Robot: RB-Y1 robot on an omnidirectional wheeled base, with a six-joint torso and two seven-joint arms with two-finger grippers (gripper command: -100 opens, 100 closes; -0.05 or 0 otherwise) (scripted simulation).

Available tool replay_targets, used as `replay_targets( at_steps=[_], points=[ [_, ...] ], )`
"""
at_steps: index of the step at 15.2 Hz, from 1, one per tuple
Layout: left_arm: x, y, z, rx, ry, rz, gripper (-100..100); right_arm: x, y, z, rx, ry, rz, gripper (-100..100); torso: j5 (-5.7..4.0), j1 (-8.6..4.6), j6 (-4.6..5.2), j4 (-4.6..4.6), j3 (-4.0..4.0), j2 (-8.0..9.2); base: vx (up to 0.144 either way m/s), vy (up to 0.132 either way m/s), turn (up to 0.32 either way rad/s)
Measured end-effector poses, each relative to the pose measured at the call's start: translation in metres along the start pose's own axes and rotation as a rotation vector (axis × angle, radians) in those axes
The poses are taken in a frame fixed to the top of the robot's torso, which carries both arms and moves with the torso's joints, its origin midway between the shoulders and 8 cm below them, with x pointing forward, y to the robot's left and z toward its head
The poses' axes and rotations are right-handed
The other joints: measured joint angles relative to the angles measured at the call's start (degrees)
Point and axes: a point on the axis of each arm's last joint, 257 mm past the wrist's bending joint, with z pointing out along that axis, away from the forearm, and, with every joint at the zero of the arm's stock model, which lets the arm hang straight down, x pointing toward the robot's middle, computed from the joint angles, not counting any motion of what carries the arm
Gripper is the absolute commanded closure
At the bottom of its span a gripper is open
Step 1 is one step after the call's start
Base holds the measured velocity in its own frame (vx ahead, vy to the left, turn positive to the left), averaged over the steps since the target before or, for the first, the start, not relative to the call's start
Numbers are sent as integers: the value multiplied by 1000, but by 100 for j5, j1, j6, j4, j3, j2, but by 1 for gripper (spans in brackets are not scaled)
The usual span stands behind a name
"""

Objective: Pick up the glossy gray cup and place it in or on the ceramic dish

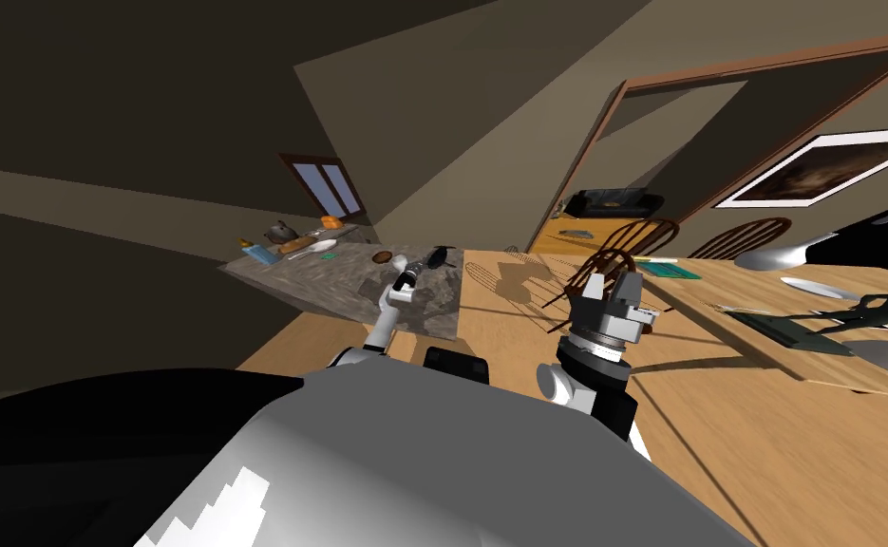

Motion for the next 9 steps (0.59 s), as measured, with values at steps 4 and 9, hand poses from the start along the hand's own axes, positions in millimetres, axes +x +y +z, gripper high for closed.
replay_targets(
  at_steps=[4,9],
  points=[
    [-17,-26,10,24,18,-44,-100,0,0,0,0,0,0,0,1,4,-1,-2,-3,-5,-34,23,-85],
    [-31,-55,27,52,63,-102,-100,0,0,0,0,0,0,0,3,14,-2,-1,-1,-2,-41,37,-78]
  ],
)
